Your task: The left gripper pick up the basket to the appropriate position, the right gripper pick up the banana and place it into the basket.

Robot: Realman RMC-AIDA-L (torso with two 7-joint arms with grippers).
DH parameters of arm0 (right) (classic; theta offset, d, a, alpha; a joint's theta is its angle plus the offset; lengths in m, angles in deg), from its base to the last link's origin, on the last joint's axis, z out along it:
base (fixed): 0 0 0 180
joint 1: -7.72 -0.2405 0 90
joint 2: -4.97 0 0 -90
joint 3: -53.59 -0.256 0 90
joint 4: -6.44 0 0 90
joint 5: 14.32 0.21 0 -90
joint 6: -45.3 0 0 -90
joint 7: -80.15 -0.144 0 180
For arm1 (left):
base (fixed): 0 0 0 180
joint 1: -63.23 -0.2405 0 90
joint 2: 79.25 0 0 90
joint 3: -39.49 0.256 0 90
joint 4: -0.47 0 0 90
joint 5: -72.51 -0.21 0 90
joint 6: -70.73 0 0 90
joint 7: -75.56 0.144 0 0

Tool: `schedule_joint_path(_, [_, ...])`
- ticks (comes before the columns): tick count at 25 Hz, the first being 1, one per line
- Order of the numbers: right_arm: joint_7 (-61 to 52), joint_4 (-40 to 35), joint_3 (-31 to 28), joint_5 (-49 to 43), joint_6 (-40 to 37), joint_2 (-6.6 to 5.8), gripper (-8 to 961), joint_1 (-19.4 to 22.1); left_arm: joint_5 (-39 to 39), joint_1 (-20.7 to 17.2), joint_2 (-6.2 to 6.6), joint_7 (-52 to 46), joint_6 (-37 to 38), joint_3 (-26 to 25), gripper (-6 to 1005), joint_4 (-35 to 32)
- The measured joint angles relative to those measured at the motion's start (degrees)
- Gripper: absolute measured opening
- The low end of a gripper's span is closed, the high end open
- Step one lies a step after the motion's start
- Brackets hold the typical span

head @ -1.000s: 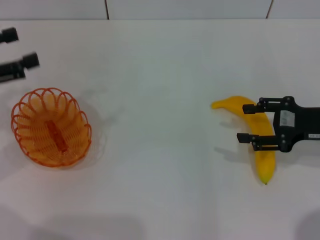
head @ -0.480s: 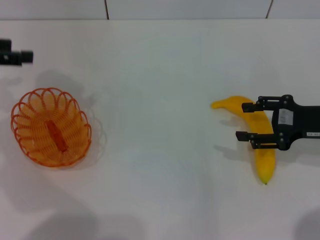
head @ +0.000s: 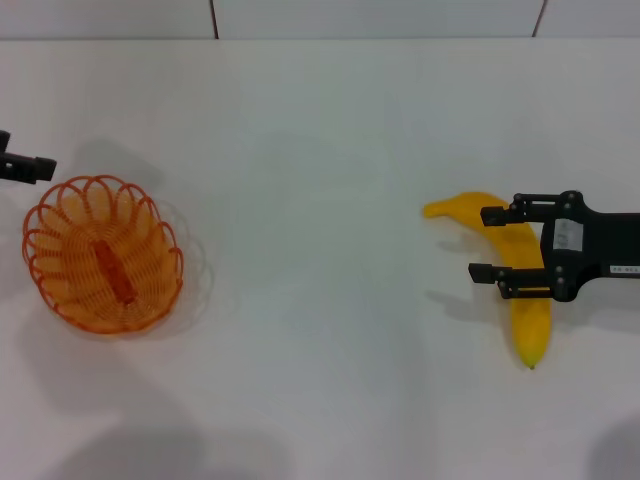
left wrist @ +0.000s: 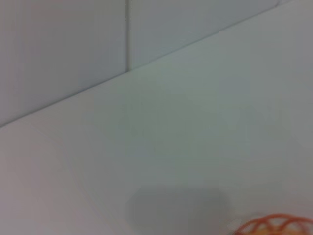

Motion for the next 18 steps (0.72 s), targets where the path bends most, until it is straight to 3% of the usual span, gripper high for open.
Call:
schedule_joint_path(4, [0.0,0.0,0.0,0.0,0.0,0.00,731,0.0,-4.0,0.4,-2.21,1.6,-5.8,0.1,888,0.0])
schedule_joint_path(18, [-0.1,0.1,0.7,-0.1,0.0,0.00,731,-0.3,-4.3,0.7,-5.90,3.9,-9.8,3.6,889,0.6])
